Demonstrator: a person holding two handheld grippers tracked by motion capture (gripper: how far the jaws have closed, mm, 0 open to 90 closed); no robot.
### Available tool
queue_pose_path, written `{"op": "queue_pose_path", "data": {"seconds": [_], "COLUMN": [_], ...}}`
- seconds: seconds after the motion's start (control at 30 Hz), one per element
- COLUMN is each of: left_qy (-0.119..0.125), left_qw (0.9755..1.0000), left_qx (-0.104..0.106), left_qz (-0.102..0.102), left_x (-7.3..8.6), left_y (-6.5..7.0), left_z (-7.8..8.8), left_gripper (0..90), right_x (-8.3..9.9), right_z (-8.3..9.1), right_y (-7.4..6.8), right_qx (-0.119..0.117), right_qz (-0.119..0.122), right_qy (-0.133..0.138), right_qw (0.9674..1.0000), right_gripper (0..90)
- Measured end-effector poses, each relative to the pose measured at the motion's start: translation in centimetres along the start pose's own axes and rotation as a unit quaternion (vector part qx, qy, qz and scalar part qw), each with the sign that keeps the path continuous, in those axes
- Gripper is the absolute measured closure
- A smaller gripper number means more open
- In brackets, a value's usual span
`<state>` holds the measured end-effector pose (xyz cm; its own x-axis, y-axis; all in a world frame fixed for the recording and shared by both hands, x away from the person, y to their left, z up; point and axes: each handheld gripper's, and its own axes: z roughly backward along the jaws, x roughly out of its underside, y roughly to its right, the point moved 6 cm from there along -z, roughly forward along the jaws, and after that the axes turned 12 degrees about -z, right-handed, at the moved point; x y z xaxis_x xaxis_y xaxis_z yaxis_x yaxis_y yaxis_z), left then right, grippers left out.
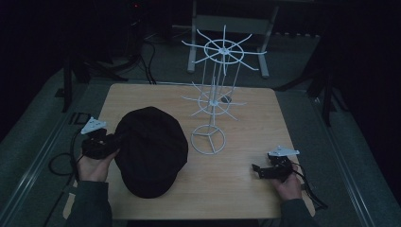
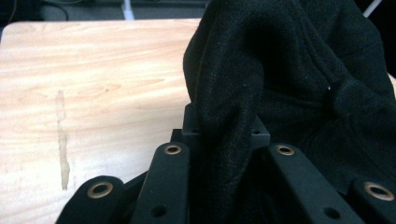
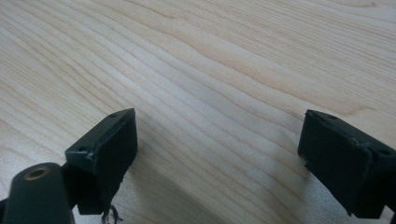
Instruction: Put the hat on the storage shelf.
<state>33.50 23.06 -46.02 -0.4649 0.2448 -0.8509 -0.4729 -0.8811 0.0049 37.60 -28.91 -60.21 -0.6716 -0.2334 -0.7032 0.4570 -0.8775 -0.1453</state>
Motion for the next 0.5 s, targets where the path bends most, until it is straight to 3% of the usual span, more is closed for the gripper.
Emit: {"op": "queue_pose_path", "data": {"seconds": [0.23, 0.5], "left_qy": [0.010, 0.030], "left_qw": [0.9996, 0.9990], "left_qx": [0.005, 0.016], "left_qz": [-0.027, -0.029], "left_x": [-1.4, -2.5], "left_y": [0.4, 0.3], "left_z": [0.4, 0.9], "left_gripper": [78.0, 78.0], "right_x": [0.0, 0.0], "right_z": [0.0, 0.0], "right_y": [0.0, 0.0], "right_qx": [0.000, 0.000], "right_qz": [0.000, 0.000], "right_qy": [0.001, 0.001], "right_qw": [1.0000, 1.0000], "right_gripper": [11.7, 11.7]}}
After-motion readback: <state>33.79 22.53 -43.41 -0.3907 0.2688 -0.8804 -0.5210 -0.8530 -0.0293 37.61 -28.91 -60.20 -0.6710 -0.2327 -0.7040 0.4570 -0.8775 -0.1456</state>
